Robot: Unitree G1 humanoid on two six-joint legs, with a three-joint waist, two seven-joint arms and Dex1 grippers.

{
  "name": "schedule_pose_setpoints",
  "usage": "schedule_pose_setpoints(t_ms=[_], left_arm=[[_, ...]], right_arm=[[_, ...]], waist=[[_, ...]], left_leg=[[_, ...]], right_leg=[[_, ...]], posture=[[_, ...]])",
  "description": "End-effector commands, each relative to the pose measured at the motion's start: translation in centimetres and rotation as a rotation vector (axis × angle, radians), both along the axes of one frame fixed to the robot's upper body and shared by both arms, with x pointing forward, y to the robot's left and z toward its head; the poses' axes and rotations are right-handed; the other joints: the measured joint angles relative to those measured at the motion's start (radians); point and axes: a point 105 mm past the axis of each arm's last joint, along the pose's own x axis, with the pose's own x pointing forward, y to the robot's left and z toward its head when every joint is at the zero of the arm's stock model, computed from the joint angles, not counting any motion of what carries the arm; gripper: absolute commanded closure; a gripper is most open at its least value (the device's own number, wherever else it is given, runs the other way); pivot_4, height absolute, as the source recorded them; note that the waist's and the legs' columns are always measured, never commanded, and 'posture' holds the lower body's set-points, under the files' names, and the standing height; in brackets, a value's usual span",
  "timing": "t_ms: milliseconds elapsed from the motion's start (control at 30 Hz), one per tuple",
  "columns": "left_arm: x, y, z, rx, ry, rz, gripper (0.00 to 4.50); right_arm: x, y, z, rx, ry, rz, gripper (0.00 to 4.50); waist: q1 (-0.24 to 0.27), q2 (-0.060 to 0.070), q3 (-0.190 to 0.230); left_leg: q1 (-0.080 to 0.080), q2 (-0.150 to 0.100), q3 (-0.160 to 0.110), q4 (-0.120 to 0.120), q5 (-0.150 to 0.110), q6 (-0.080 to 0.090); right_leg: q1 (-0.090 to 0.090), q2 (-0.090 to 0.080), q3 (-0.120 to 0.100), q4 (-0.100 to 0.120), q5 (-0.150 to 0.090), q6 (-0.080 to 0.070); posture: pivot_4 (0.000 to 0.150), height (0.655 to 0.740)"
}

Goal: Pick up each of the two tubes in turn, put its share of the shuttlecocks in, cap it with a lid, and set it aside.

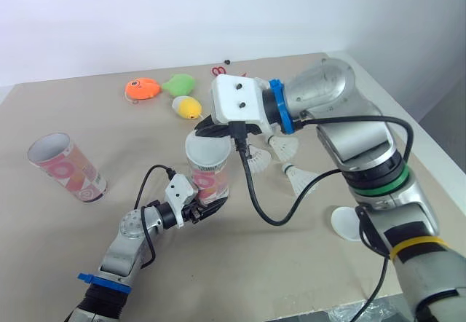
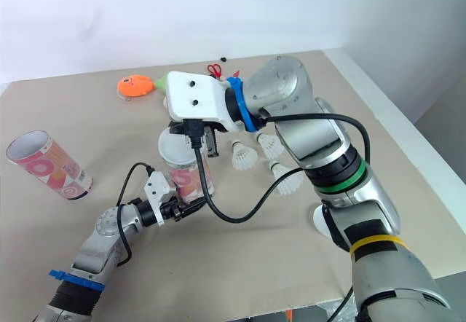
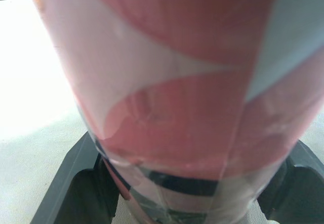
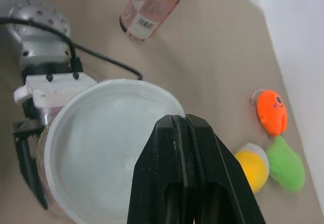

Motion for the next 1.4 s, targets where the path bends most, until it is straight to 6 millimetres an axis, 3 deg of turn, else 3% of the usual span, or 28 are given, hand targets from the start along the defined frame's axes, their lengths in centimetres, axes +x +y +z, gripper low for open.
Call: schedule_pose_setpoints(t_ms=[33,300,500,633,1267,1300,1400], left_arm=[[-0.4,0.5,-3.5,0.056,0.131,0.026,1.58],[-0.4,0.4,-3.5,0.054,0.129,0.026,1.58],[-0.4,0.4,-3.5,0.053,0.126,0.024,1.58],[-0.5,0.3,-3.6,0.055,0.126,0.021,0.05],[-0.7,0.2,-3.5,0.038,0.129,0.003,0.05],[-0.6,0.3,-3.4,0.04,0.127,0.01,0.55],[-0.5,0.4,-3.4,0.041,0.126,0.02,0.55]], right_arm=[[-0.2,0.1,1.2,-0.022,-0.007,0.008,4.45],[0.1,1.2,1.7,-0.029,-0.01,0.022,4.45],[0.0,1.5,0.9,-0.056,0.0,0.038,4.45],[-0.1,1.6,0.4,-0.067,0.005,0.044,4.5],[0.8,0.7,0.4,-0.088,0.008,0.006,4.5],[0.8,0.8,0.4,-0.086,0.008,0.008,4.5],[0.6,1.1,0.4,-0.079,0.007,0.018,4.5]], waist=[[0.0,0.0,0.0],[0.0,0.0,0.0],[0.0,0.0,0.0],[0.0,0.0,0.0],[0.0,0.0,0.0],[0.0,0.0,0.0],[0.0,0.0,0.0]], left_leg=[[0.0,0.0,0.0,0.0,0.0,0.0],[0.001,0.0,0.0,0.001,0.0,0.0],[0.001,0.0,0.0,0.002,0.0,0.0],[0.001,0.0,0.0,0.003,0.0,0.0],[0.001,0.0,0.0,0.008,0.0,0.0],[0.001,0.0,0.0,0.008,0.0,0.0],[0.001,0.0,0.0,0.009,0.0,0.0]], right_leg=[[0.0,0.0,0.0,0.0,0.0,0.0],[0.0,0.0,0.0,0.004,-0.001,-0.001],[0.0,0.0,0.001,0.006,-0.001,-0.001],[0.0,0.0,0.001,0.006,-0.001,-0.001],[0.0,0.0,0.002,0.011,-0.001,-0.002],[0.0,0.0,0.002,0.011,-0.001,-0.002],[0.0,0.0,0.003,0.011,-0.001,-0.002]], posture=[[0.15,0.74],[0.15,0.74],[0.15,0.74],[0.15,0.74],[0.15,0.74],[0.15,0.74],[0.15,0.74]])
